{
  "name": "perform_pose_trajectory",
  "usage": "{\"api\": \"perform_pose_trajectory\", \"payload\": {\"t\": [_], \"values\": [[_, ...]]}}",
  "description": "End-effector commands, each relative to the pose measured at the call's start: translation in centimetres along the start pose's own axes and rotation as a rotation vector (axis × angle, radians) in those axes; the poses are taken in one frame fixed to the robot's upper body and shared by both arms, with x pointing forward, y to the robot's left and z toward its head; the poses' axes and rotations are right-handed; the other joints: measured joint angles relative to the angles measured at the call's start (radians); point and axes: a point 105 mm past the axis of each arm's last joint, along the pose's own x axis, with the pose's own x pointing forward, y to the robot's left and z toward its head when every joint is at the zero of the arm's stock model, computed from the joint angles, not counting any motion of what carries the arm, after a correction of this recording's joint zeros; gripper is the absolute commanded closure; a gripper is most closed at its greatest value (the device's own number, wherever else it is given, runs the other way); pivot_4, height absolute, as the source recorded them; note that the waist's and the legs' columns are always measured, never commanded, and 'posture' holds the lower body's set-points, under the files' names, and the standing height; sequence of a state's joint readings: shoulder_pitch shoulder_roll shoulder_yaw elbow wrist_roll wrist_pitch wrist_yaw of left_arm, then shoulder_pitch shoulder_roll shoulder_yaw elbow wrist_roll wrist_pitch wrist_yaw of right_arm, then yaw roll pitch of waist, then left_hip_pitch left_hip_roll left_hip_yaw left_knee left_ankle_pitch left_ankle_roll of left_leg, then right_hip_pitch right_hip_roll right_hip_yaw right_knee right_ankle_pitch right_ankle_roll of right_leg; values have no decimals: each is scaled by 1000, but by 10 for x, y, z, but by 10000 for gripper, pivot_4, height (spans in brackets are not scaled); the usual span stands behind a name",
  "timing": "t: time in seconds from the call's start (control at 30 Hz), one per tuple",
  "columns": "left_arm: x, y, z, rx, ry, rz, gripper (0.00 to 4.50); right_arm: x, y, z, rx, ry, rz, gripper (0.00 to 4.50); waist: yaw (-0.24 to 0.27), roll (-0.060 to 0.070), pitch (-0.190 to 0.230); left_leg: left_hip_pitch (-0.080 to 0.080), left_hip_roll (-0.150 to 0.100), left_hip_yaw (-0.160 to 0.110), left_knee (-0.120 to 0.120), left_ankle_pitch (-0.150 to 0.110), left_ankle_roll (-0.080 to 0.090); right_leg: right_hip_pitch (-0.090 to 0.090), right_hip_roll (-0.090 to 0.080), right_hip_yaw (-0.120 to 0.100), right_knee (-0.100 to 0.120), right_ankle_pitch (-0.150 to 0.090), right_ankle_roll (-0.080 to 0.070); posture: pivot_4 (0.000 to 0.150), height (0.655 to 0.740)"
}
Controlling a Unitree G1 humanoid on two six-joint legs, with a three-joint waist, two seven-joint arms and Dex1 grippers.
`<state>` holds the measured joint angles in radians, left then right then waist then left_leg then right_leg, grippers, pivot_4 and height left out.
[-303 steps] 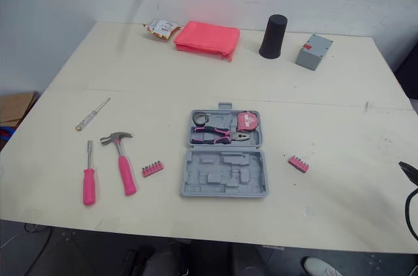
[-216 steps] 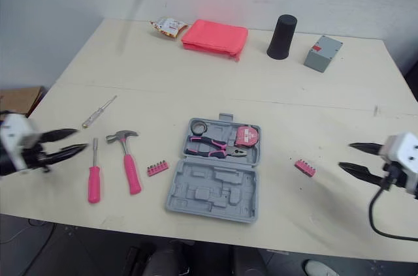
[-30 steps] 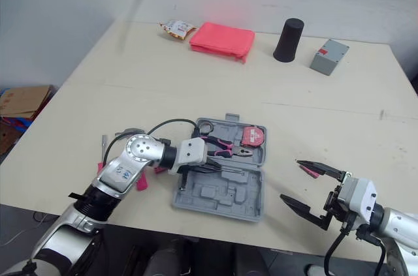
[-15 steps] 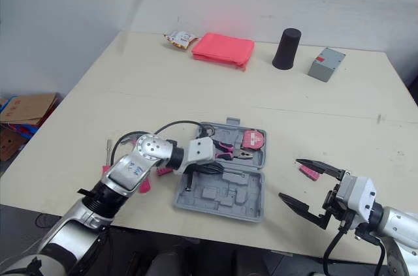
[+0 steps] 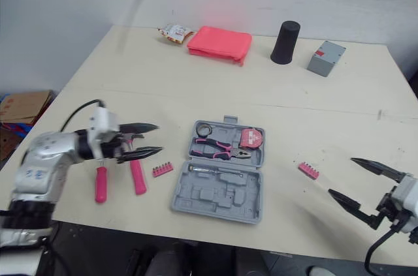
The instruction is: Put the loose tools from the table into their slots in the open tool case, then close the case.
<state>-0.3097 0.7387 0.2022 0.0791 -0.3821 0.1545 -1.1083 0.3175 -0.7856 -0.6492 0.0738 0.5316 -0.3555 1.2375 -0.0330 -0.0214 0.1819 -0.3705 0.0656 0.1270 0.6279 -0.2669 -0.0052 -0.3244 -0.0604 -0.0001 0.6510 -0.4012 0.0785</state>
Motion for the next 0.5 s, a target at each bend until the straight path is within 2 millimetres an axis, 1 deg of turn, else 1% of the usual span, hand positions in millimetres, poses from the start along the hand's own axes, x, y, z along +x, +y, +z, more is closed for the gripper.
{"api": "perform_pose_trajectory", "payload": {"t": [0.03,0.07,0.1,0.17,0.2,0.23,0.27,0.3,0.4,0.43,0.47,0.5], "values": [[-69,35,-2,81,72,280,394,-25,-19,-9,-60,49,-80,0,0,-4,3,0,0,0,0,0,0,0,0,0,0,0,0,1500,7400],[-95,41,-6,67,110,363,394,-30,-19,-17,-55,74,-81,0,-2,-5,3,0,0,0,0,0,0,0,0,0,0,0,0,1500,7400],[-125,47,-13,54,161,453,394,-37,-18,-26,-40,104,-79,0,-2,-6,4,0,0,0,-1,-1,-1,0,0,0,-1,0,0,1500,7400],[-175,47,-27,21,258,575,394,-48,-23,-39,-31,156,-104,0,-7,-7,4,1,2,0,-3,-2,-2,-1,0,-1,-4,-1,-2,1500,7400],[-197,47,-32,8,291,632,394,-52,-28,-44,-30,172,-131,0,-11,-6,5,1,2,0,-6,-3,-2,-1,-1,-1,-6,-1,-3,1500,7400],[-217,46,-38,-43,304,691,394,-57,-34,-48,-33,192,-164,0,-15,-5,6,1,1,1,-7,-4,-2,-1,-1,-1,-7,-2,-3,1500,7400],[-235,44,-42,-56,328,746,394,-61,-40,-51,-28,205,-197,0,-20,-5,6,1,1,2,-8,-4,-1,-1,-2,-1,-8,-2,-3,1500,7400],[-250,42,-48,-81,356,791,394,-64,-44,-55,-23,216,-224,0,-23,-4,6,1,1,3,-8,-5,-1,-1,-2,-1,-8,-2,-3,1500,7400],[-277,40,-57,-106,402,920,394,-67,-47,-64,-18,249,-231,0,-23,-4,6,1,1,2,-9,-5,-1,-2,-3,-1,-8,-2,-3,1500,7400],[-284,41,-60,-118,405,967,394,-66,-50,-65,-19,253,-237,0,-22,-4,6,1,1,2,-9,-5,-2,-2,-3,-1,-8,-2,-4,1500,7400],[-287,41,-61,-116,402,984,394,-66,-52,-65,-20,250,-243,0,-22,-4,6,1,1,2,-10,-6,-3,-2,-3,-1,-8,-2,-4,1500,7400],[-285,40,-62,-113,405,974,394,-62,-53,-65,-25,239,-237,0,-23,-4,6,1,1,1,-11,-6,-4,-2,-3,-2,-8,-2,-4,1500,7400]]}}
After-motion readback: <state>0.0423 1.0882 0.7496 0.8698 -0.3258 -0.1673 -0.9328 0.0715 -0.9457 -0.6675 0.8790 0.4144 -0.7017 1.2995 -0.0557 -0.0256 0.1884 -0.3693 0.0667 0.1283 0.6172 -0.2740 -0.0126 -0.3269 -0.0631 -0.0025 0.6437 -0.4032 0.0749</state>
